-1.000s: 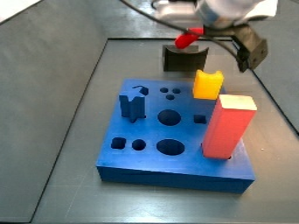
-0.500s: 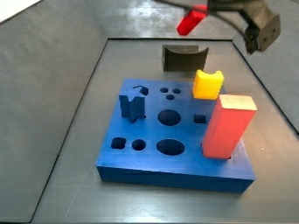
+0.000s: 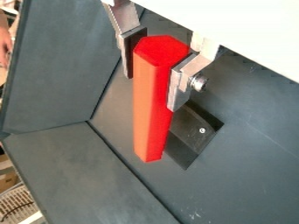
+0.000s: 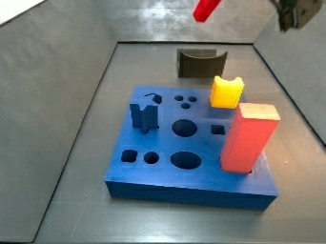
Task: Pick up the hexagon object. Move up. Place the hexagon object on the fixture. Regrasp the hexagon object. Move to above the board. Insert the hexagon object.
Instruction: Move to above the board.
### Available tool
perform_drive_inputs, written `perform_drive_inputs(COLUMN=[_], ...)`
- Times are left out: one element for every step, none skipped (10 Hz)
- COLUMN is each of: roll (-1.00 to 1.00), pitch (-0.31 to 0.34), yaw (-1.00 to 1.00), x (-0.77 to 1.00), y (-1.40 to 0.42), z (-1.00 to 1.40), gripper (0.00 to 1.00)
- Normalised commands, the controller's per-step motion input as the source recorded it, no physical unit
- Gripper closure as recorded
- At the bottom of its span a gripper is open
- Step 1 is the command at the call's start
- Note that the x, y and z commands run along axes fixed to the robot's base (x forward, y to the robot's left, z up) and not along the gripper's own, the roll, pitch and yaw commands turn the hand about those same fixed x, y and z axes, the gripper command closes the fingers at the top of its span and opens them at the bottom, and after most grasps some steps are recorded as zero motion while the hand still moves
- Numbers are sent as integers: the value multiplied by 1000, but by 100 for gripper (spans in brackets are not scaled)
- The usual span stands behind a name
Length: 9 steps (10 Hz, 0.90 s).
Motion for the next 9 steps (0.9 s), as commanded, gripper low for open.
perform_drive_inputs(roll=[-25,-23,-20,-24,-27,-31,-33,-36,-39], pitch=[98,94,96,94,89,78,76,78,80], yaw=[94,94,96,92,92,90,88,83,78], x=[-24,-16,-10,-5,-2,3,4,10,10], y=[-74,-68,-66,-58,-57,-47,-45,-40,-27], z=[1000,1000,1000,1000,1000,1000,1000,947,774], gripper=[100,100,100,100,100,100,100,100,100])
